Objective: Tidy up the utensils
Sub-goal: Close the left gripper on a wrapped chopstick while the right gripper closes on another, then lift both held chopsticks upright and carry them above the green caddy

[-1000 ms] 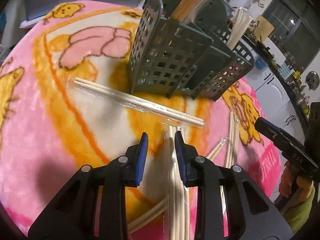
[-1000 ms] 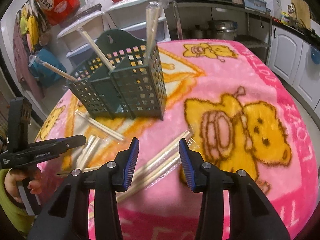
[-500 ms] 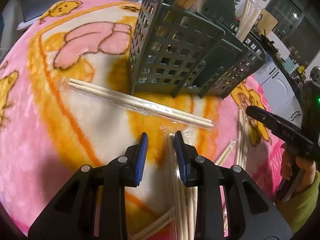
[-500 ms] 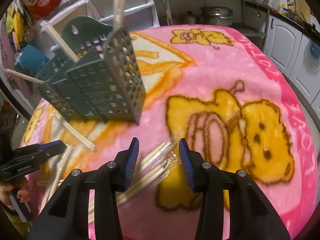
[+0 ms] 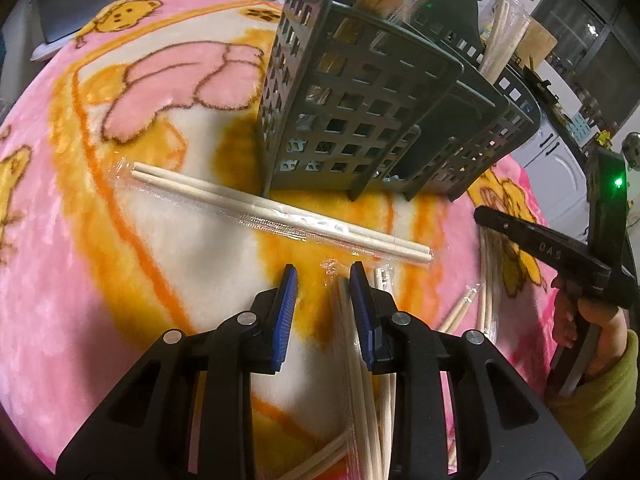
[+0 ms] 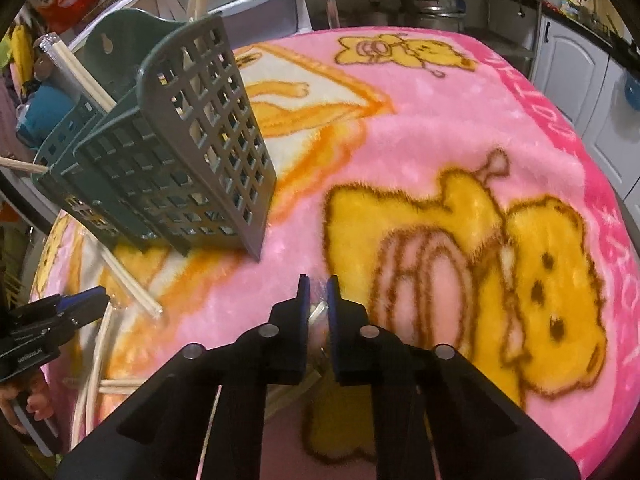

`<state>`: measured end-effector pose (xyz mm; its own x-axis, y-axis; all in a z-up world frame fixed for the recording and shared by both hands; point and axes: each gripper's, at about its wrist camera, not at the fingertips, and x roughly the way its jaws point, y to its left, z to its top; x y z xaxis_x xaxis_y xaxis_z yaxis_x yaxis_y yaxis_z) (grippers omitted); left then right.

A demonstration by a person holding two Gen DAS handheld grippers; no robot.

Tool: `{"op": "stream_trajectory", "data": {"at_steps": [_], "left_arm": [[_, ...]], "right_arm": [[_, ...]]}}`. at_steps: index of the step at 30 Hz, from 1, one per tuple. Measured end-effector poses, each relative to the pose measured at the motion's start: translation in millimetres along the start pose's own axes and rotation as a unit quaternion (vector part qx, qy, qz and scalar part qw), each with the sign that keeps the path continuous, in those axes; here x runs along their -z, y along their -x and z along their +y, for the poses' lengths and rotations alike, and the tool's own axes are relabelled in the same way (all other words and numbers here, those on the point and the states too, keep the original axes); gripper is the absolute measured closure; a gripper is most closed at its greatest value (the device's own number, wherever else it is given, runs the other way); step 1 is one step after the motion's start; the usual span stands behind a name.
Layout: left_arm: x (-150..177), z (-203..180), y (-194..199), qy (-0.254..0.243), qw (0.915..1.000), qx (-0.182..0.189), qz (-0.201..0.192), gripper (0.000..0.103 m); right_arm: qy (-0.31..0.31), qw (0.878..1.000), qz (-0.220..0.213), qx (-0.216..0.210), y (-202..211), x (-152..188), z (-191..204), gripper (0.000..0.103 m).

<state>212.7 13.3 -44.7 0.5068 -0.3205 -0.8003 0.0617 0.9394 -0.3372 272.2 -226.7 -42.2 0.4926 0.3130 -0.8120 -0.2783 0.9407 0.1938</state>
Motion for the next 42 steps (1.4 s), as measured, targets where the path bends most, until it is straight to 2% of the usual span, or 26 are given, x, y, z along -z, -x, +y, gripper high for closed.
{"op": "stream_trajectory", "data": {"at_steps": [8,16,19,23,26,34,42], "left_arm": [[3,0,4,0.005,0.9998,0.014,0.011,0.081],[4,-13,-1,-0.030,0.9994,-0.012,0.012,0.081],[3,-17,-3,-0.050,0.9983,-0.029,0.009,0.088],[0,-8,-2,-0.039,0.9988,-0.027,0.012,0.099],[-2,-4,1,-0.034,0.9991,-0.019,0.014,0.099],[-14,-6,43,-0.034,0.9984,-0.002,-0.044,0.100],[-27,-25,95,-0.042,0.9917,0.014,-0.121,0.100]], "right_arm": [[-0.010,0.999,-0.037,-0.012,19,-3,3,0.096],[-0.008,0.997,-0.068,-0.028,46,-6,12,0.097],[-0.004,0.996,-0.083,-0.038,58,-9,18,0.097],[0.003,0.993,-0.101,-0.053,77,-11,29,0.097],[0.010,0.991,-0.113,-0.064,89,-14,38,0.098],[0.035,0.984,-0.150,-0.085,123,-19,60,0.098],[0.058,0.977,-0.181,-0.102,154,-19,80,0.099]]}}
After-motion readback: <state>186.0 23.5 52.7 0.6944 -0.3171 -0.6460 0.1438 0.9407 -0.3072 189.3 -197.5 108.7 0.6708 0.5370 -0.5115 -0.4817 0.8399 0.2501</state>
